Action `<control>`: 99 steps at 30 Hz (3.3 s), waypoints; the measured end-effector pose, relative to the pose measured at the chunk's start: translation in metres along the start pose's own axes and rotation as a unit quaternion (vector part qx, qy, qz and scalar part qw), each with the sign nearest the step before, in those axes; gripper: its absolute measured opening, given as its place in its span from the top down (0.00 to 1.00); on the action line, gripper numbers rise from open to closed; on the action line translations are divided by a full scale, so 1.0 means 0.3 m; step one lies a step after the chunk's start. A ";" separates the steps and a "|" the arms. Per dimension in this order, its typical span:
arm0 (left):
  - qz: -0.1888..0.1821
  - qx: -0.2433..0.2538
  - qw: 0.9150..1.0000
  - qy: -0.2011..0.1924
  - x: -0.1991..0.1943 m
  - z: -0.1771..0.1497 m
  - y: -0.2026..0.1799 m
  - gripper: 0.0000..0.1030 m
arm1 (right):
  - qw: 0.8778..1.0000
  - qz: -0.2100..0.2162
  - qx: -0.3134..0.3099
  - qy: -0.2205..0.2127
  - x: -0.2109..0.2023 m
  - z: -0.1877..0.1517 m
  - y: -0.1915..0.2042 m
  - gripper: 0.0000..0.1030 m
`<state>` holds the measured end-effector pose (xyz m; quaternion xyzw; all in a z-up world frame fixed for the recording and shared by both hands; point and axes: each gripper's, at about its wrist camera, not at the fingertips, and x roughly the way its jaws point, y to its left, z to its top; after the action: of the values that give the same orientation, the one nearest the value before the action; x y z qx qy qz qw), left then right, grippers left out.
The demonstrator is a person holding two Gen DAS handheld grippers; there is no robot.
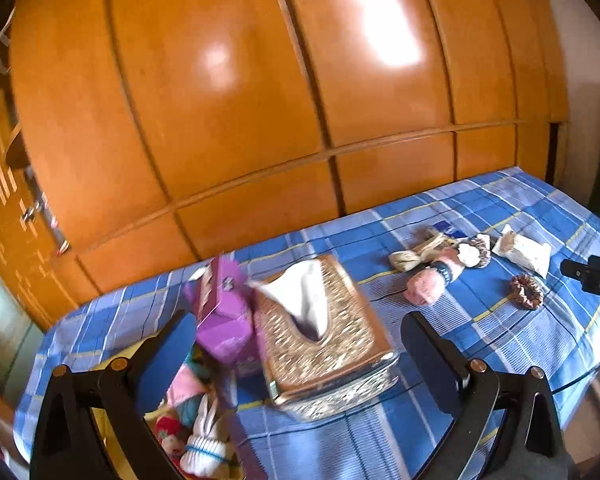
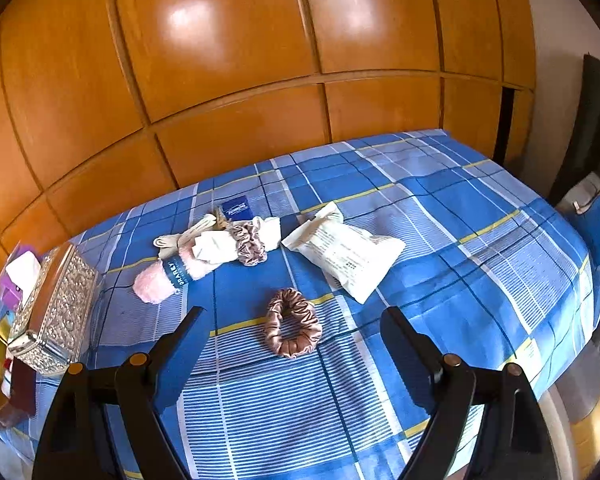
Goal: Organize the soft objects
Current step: 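Move both tools back toward the remaining items on the bed, then grasp the pink towel roll with left gripper while right gripper grasps the brown scrunchie, then carry the pink towel roll to the gold tray and release it with the left gripper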
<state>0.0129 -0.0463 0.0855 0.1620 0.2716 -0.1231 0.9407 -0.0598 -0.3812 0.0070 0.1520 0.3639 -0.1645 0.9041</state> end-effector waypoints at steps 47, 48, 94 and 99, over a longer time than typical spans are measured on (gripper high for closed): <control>-0.128 0.174 0.942 0.256 0.840 0.133 -0.709 0.27 | 0.998 -0.008 0.056 0.030 0.056 -0.013 -0.128 0.14; -0.130 0.169 0.942 0.258 0.856 0.127 -0.710 0.27 | 0.998 -0.009 0.059 0.031 0.059 -0.014 -0.134 0.14; -0.075 -0.188 0.966 0.159 0.715 0.540 0.230 0.58 | 0.986 -0.030 -0.105 0.124 0.389 -0.072 0.070 0.65; -0.017 -0.209 0.969 0.133 0.594 0.433 0.502 0.57 | 0.986 -0.028 -0.107 0.127 0.391 -0.071 0.068 0.65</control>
<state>0.2686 0.0180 0.1271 -0.0276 0.4169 -0.0570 0.9067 0.0154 -0.3762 -0.0875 0.0638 0.4956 -0.1289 0.8566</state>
